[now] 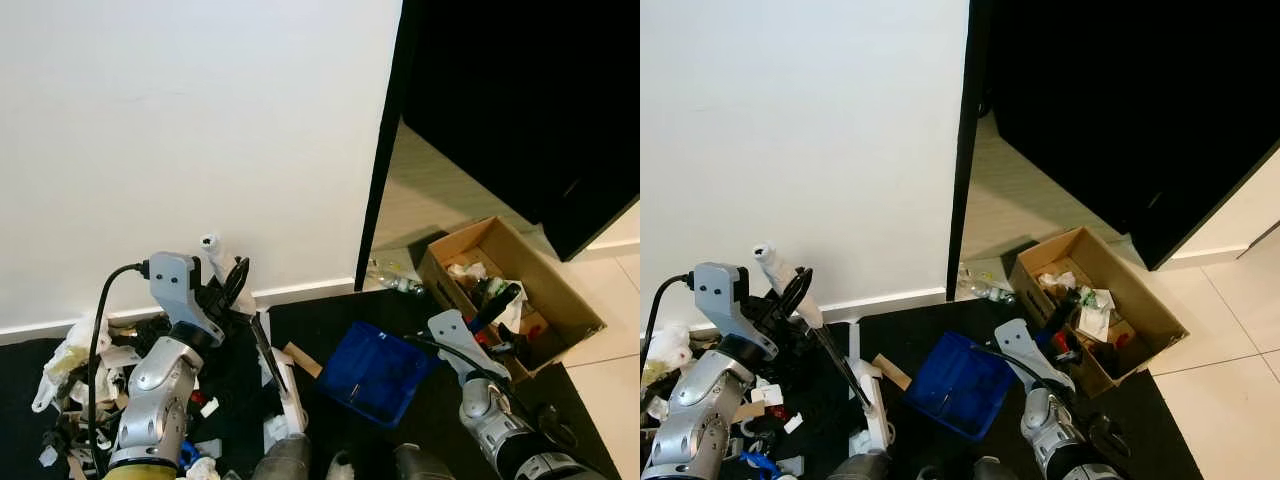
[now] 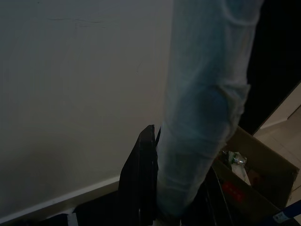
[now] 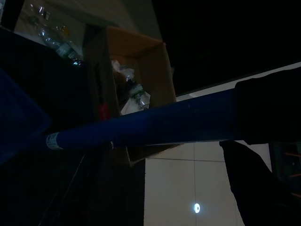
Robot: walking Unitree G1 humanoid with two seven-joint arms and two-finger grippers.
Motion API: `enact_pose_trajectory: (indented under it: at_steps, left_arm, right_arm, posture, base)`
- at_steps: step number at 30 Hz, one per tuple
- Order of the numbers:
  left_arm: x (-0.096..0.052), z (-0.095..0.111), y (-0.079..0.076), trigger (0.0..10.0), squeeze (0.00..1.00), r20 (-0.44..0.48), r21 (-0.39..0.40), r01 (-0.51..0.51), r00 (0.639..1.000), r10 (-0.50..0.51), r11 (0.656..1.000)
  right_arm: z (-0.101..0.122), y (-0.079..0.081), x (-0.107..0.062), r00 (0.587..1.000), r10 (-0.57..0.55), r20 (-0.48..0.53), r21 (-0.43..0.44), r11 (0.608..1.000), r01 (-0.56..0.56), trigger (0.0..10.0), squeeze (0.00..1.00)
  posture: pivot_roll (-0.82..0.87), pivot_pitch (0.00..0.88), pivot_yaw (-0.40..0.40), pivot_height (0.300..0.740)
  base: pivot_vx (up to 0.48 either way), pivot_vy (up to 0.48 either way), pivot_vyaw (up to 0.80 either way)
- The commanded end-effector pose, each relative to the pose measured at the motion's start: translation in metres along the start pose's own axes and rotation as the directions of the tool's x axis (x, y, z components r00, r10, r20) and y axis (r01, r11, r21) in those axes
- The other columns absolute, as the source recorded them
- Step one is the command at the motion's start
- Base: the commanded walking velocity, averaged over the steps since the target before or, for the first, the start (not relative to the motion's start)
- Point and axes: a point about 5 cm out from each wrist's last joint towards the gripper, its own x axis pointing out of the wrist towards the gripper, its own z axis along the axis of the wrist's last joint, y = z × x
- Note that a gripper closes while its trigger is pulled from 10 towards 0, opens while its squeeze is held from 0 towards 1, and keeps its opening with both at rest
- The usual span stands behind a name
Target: Sweep floor
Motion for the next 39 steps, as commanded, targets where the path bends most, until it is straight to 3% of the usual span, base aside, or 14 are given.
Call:
enact_pose_trajectory:
  at_steps: [1,39]
  left_arm:
    - [-0.0008,-0.0001,-0.0036,10.0,0.01,0.024,-0.008,0.005,1.000,-0.004,1.000]
    - [-0.0003,0.0002,-0.0033,10.0,0.01,0.021,-0.003,0.015,1.000,-0.015,1.000]
  right_arm:
    - [-0.0055,0.0022,-0.0025,1.000,0.013,-0.019,-0.002,1.000,-0.013,10.0,0.00]
    - [-0.0049,0.0046,-0.0038,1.000,0.015,-0.019,-0.002,1.000,-0.015,10.0,0.00]
  posture:
    - [0.21,0.144,-0.014,0.740]
    - [0.22,0.132,-0.011,0.740]
  base:
    - [0.000,0.000,0.00]
    - [0.000,0.000,0.00]
